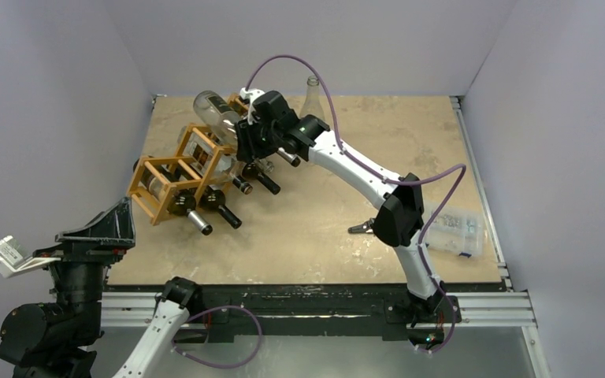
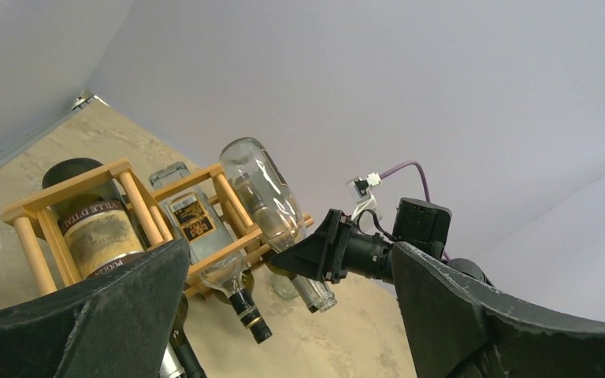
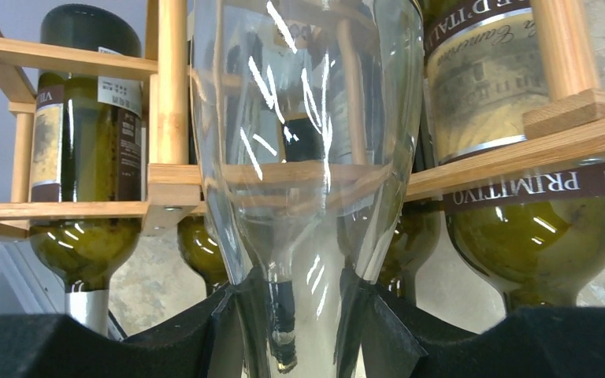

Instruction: Put the wine bottle on the wine rack

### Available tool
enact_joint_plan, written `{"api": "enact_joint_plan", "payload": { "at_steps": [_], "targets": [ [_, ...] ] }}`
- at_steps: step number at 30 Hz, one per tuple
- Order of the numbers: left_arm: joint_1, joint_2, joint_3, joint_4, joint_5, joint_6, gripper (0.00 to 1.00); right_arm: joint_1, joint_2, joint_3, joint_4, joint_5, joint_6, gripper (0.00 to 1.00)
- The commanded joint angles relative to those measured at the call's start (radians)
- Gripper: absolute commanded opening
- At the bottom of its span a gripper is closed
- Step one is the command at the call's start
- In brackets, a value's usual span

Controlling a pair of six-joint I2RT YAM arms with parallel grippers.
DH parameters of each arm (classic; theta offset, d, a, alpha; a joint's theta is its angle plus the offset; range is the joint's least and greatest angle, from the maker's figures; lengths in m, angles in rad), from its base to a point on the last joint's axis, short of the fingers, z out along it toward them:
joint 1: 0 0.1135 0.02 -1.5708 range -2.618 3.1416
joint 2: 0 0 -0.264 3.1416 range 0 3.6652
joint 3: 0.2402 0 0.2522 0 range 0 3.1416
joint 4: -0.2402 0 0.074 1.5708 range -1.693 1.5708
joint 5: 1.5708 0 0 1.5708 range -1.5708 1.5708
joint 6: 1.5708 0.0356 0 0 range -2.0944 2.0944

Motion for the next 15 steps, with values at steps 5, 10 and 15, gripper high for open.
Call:
{"api": "enact_joint_plan", "payload": {
  "at_steps": [5, 10, 15],
  "targets": [
    [-0.009, -0.006, 0.008, 0.013, 0.002, 0.037, 1.00, -0.026, -0.048, 0.111, 0.186, -0.053, -0.050, 0.11],
    [-0.009, -0.002, 0.002, 0.010, 0.011, 0.012, 1.00, -0.029, -0.040, 0.100, 0.197, -0.064, -0.067, 0.33],
    [-0.009, 0.009, 0.003, 0.009, 0.023, -0.008, 1.00, -0.029, -0.040, 0.085, 0.201, -0.073, -0.066, 0.51]
  ]
}}
